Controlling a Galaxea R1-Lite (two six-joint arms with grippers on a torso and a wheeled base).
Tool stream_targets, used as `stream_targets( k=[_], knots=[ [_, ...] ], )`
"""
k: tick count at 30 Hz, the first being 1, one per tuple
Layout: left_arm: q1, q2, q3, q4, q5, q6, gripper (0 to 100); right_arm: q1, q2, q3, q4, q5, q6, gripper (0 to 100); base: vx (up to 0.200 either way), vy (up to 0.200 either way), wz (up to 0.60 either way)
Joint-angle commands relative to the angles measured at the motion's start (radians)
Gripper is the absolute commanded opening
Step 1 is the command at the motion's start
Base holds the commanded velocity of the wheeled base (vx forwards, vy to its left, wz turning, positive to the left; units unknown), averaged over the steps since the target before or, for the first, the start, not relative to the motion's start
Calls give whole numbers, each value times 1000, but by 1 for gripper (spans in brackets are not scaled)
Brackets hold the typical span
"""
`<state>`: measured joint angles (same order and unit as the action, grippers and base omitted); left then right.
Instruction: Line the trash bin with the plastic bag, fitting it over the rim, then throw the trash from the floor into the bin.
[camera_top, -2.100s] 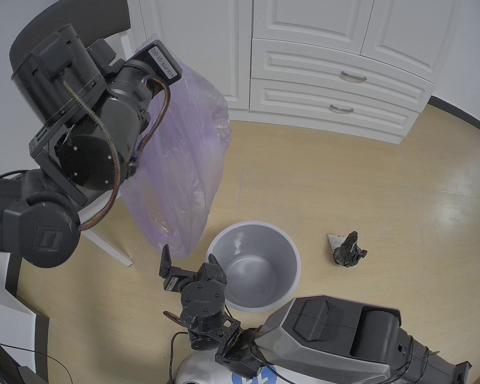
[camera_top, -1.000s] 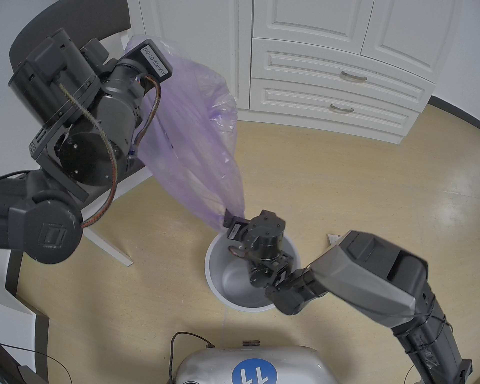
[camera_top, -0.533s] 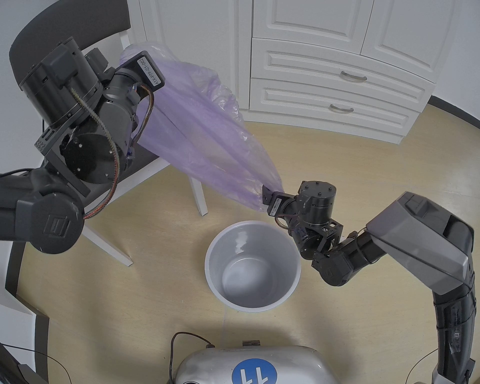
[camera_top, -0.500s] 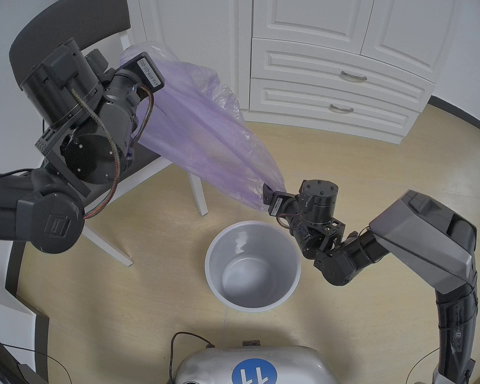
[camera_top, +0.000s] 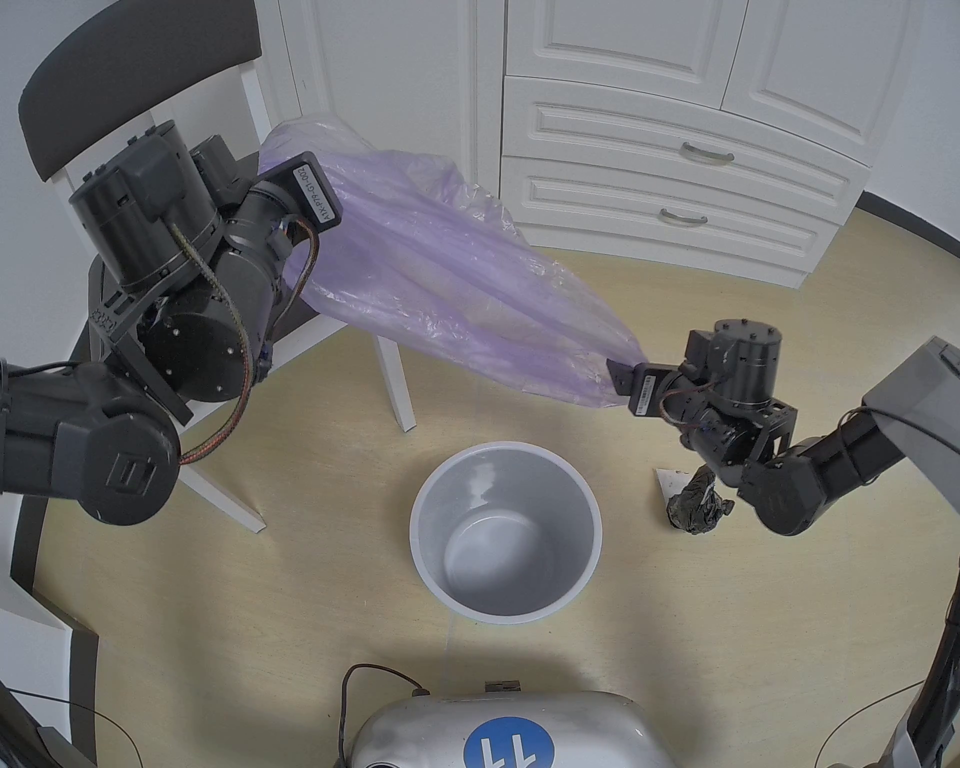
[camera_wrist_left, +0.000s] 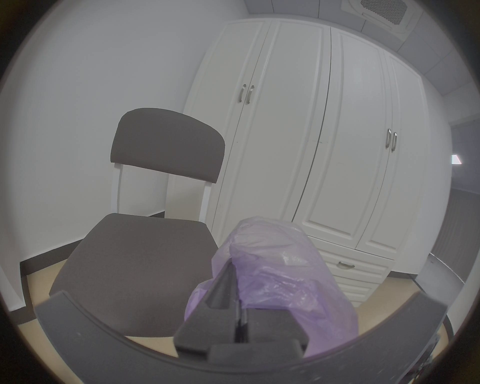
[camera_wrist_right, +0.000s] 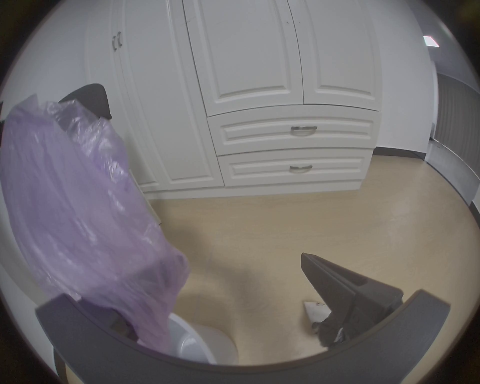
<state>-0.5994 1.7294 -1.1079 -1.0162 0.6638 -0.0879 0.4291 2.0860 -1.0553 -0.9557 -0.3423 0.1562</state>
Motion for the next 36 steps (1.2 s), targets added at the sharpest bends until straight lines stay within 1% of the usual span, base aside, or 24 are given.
stream_targets(
  k=[1,7,9,14,20,25,26,28,36],
  knots=[
    [1,3,20,-1,-9,0,0,-47,-75,20,2,13,-10,100,0,0,0],
    [0,-1,46,1,-27,0,0,-90,-122,58,2,39,-52,100,0,0,0],
    [-5,-5,66,7,-49,0,0,-109,-145,80,2,51,-72,100,0,0,0],
    [-17,-11,86,8,-53,2,0,-127,-156,86,2,62,-78,100,0,0,0],
    [-37,-40,117,8,-66,2,0,-116,-150,78,-6,65,-72,100,0,0,0],
    [-40,-47,128,8,-78,2,0,-112,-145,81,-9,91,-67,100,0,0,0],
    [-40,-48,128,8,-78,2,0,-112,-145,81,-8,98,-67,0,0,0,0],
    [-42,-48,128,7,-78,2,0,-112,-144,84,-5,108,-64,0,0,0,0],
    [-42,-48,128,8,-78,2,0,-102,-141,78,-3,111,-46,0,0,0,0]
  ],
)
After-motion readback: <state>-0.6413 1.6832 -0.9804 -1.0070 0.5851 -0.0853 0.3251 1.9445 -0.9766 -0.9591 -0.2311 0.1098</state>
